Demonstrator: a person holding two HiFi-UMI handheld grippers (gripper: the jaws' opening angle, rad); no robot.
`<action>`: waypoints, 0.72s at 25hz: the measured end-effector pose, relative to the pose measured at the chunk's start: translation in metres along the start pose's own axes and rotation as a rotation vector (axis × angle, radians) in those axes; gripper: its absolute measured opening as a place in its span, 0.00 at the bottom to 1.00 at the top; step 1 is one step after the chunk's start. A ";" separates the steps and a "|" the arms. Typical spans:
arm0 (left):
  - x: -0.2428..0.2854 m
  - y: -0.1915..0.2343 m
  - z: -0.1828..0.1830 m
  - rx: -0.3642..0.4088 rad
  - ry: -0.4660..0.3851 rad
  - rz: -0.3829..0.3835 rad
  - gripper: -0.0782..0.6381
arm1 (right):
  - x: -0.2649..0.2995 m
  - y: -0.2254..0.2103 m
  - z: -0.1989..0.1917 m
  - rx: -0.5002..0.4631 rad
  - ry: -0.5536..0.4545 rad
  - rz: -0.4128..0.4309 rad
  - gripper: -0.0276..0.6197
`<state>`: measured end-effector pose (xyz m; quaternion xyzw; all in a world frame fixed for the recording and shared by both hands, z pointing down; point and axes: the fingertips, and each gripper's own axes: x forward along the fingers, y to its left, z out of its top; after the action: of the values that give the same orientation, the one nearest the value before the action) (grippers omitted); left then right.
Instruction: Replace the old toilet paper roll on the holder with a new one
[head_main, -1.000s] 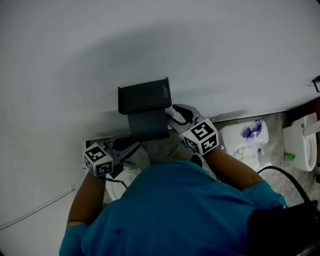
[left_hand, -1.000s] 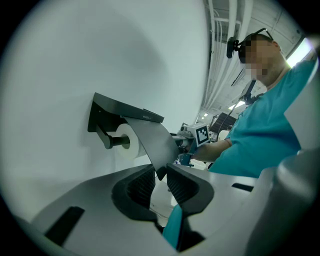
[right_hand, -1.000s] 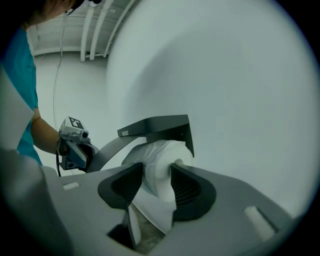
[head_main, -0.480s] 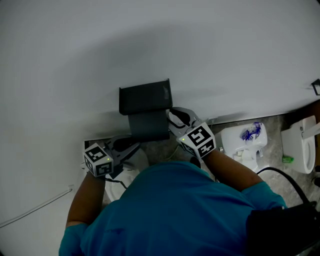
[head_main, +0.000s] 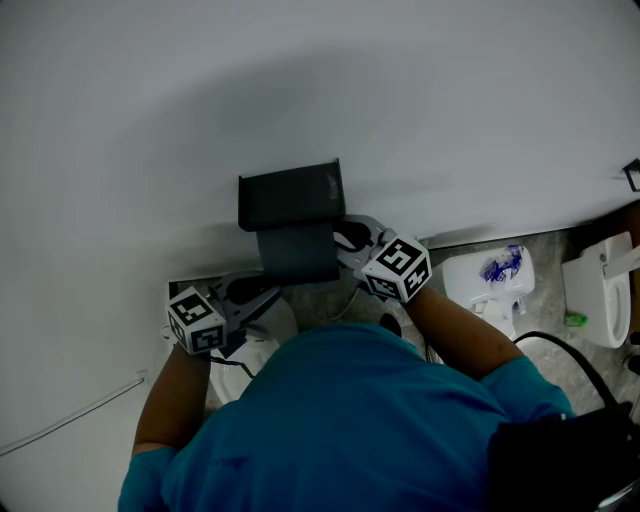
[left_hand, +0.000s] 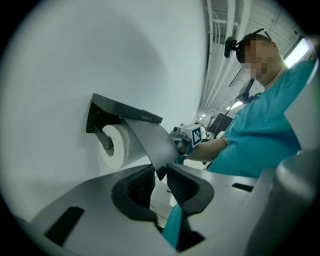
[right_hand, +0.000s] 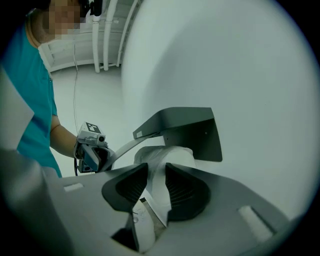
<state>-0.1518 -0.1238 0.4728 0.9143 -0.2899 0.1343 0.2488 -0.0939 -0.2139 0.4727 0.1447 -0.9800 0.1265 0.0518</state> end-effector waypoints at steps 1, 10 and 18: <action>0.000 0.000 0.000 0.001 0.000 -0.001 0.21 | 0.000 0.001 0.000 0.003 -0.001 0.007 0.22; 0.001 0.000 -0.001 0.012 0.007 -0.005 0.21 | -0.004 0.001 0.000 -0.042 0.027 0.007 0.22; 0.006 0.008 -0.006 0.043 -0.005 0.009 0.21 | -0.041 -0.015 -0.003 -0.084 0.042 -0.071 0.24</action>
<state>-0.1525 -0.1292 0.4829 0.9185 -0.2917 0.1396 0.2276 -0.0501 -0.2163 0.4735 0.1745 -0.9773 0.0864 0.0830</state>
